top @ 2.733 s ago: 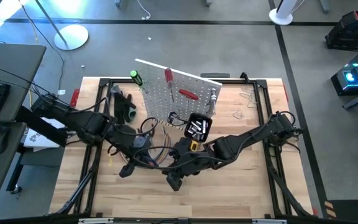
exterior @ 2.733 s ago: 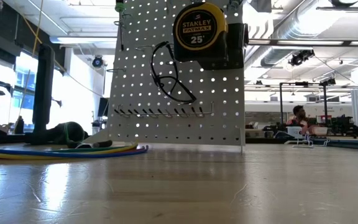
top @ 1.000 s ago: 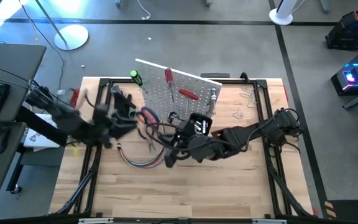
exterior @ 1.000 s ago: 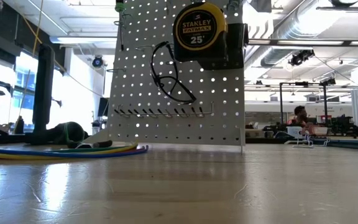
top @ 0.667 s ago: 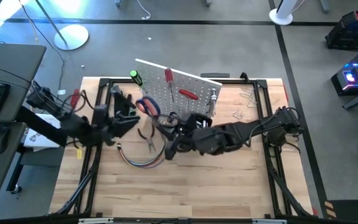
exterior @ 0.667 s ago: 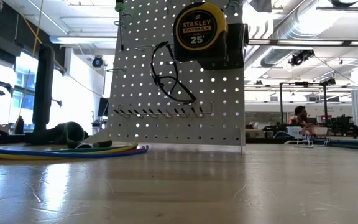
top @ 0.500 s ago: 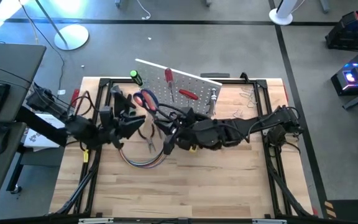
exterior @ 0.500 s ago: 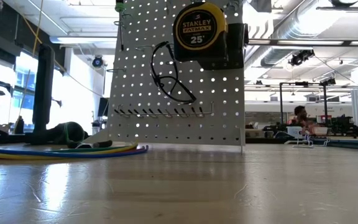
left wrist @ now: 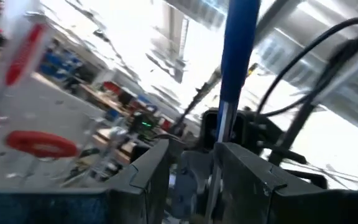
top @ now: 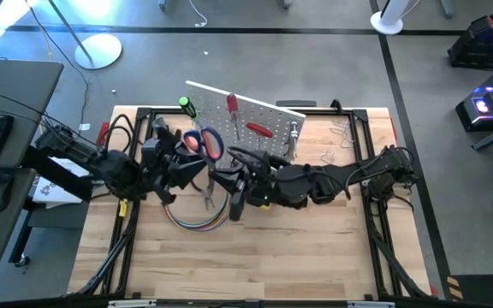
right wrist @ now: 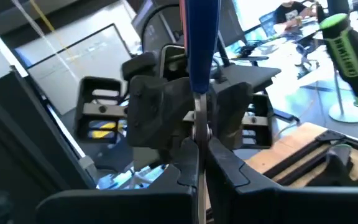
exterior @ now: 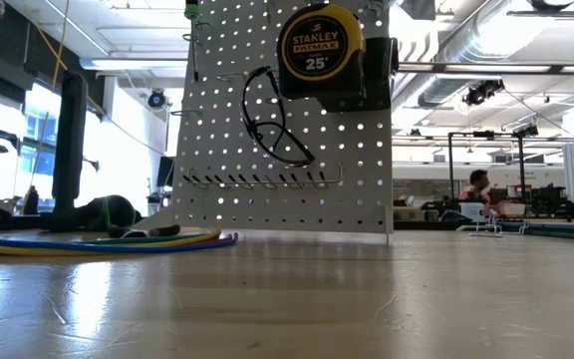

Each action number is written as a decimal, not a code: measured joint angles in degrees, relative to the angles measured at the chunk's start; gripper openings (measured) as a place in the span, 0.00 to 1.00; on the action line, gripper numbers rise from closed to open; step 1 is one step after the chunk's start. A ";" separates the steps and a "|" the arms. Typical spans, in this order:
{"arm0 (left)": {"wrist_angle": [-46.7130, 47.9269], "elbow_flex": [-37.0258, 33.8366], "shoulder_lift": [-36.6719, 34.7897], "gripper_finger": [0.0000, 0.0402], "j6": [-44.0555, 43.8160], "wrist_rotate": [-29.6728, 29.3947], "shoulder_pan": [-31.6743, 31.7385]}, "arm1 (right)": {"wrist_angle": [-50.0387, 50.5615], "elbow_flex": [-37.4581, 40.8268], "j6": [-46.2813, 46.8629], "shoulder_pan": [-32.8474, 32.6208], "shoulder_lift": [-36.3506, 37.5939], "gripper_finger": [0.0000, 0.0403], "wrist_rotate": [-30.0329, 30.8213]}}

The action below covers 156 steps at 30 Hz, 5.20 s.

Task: Hang tools onto peg board
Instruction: Hang the scissors on the peg board

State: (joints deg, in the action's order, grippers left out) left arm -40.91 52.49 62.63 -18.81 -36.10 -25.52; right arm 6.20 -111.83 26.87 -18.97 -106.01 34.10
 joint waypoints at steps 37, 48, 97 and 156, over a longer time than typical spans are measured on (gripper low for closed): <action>4.55 0.13 -2.39 0.35 -0.57 6.98 1.79 | -5.53 0.17 -1.82 0.73 0.50 0.00 -6.39; 0.15 0.07 -0.26 0.35 -2.56 10.23 3.02 | -4.65 0.17 0.36 0.93 -0.18 0.00 -10.23; 7.26 0.07 -4.71 0.35 0.35 14.12 1.73 | -8.16 0.20 -0.22 1.36 0.63 0.00 -9.03; 17.87 -14.02 -20.76 0.01 10.76 20.91 7.80 | 15.60 0.15 9.33 -6.37 6.71 0.46 10.91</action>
State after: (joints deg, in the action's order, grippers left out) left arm -23.04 38.47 41.87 -8.04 -15.18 -17.72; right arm 21.80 -111.68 36.20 -25.34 -99.31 45.01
